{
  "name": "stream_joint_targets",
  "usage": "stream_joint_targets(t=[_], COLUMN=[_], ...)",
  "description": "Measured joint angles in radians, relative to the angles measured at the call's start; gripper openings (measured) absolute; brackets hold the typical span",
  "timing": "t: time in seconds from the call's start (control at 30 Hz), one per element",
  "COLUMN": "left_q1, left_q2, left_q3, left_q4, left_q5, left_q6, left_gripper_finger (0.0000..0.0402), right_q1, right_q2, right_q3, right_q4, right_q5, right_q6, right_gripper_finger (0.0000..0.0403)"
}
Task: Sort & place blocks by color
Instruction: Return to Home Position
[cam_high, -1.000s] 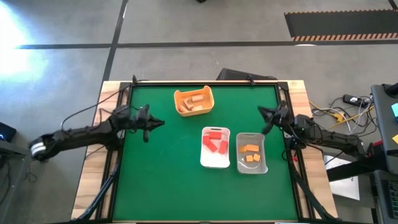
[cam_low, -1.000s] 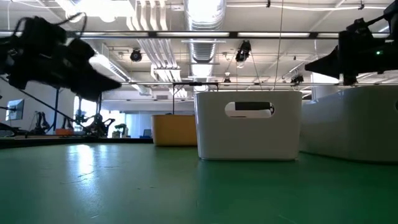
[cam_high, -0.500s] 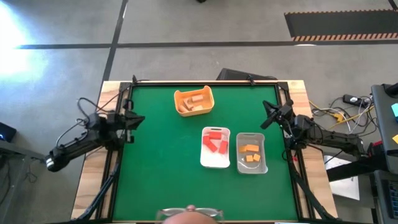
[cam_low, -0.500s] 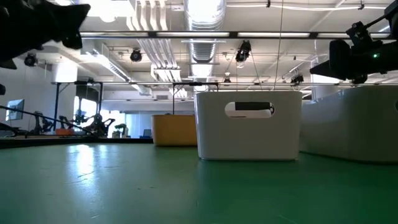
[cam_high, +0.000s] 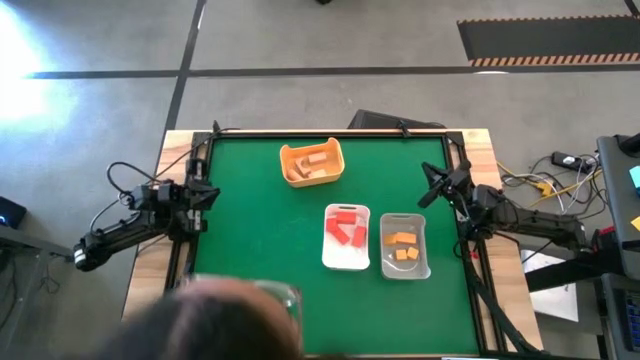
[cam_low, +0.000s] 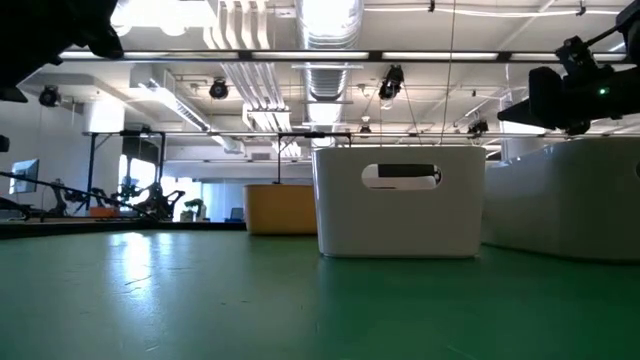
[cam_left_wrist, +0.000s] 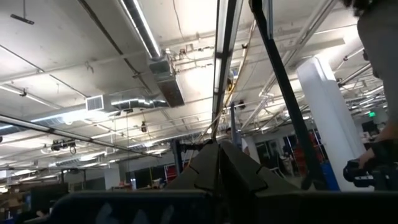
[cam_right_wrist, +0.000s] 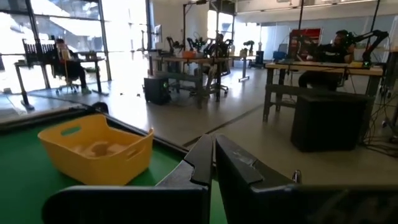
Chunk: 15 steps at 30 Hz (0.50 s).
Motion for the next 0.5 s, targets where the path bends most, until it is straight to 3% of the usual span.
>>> stream_joint_targets(t=[0.17,0.5], left_q1=[0.0,0.0], left_q2=[0.0,0.001], left_q3=[0.0,0.0], left_q4=[-0.02,-0.033], left_q5=[0.0,0.0], left_q6=[0.0,0.0], left_gripper_finger=[0.0,0.0], right_q1=[0.0,0.002], right_q2=[0.075,0.078], right_q3=[0.0,0.0], right_q4=[0.0,0.001], right_q5=[-0.001,-0.001], right_q6=[-0.001,0.0], right_gripper_finger=[0.0009,0.0009])
